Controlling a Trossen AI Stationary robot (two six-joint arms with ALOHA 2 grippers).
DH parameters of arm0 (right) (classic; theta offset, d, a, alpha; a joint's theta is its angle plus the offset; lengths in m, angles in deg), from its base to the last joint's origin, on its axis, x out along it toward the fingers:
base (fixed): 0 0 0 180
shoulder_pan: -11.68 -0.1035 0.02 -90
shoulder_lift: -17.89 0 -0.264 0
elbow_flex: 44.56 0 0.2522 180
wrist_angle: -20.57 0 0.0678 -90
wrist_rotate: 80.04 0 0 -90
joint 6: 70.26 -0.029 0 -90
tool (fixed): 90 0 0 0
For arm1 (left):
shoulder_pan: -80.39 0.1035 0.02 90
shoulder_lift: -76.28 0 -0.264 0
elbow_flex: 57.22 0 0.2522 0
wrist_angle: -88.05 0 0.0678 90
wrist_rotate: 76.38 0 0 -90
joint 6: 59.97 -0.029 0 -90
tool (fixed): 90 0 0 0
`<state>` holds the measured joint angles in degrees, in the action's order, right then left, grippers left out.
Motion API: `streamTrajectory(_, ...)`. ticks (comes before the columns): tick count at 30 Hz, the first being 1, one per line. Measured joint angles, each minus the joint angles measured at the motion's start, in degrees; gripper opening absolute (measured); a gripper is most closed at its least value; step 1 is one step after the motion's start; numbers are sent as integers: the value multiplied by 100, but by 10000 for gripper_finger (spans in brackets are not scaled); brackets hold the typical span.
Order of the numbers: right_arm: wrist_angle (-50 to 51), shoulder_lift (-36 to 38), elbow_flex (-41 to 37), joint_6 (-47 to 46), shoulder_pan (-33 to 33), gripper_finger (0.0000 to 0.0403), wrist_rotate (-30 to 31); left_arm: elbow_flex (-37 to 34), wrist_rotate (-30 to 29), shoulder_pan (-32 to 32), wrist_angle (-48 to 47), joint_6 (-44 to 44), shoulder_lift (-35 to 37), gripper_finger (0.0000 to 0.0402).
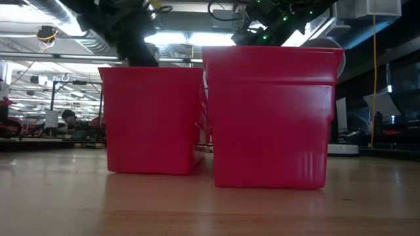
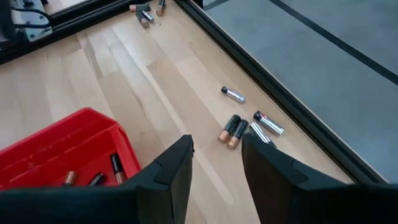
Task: Sort batteries
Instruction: Put the silver battery into the right red bin
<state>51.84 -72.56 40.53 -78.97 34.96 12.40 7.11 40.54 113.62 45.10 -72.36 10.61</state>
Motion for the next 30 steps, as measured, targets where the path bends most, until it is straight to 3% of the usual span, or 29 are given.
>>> streamTrajectory(10,976,722,2,76,0,140,490,0,118,-1083,1945,796,-1063,46)
streamTrajectory(19,1810,998,4,536,0,140,300,24,129,-2043,4301,2090,-2327,48)
streamTrajectory(25,2050,1009,2,1091,0,140,249,670,125,-2634,4279,2394,-3056,46)
streamTrajectory(30,1936,1009,2,1330,0,140,109,1101,134,-2763,3496,2597,-3279,78)
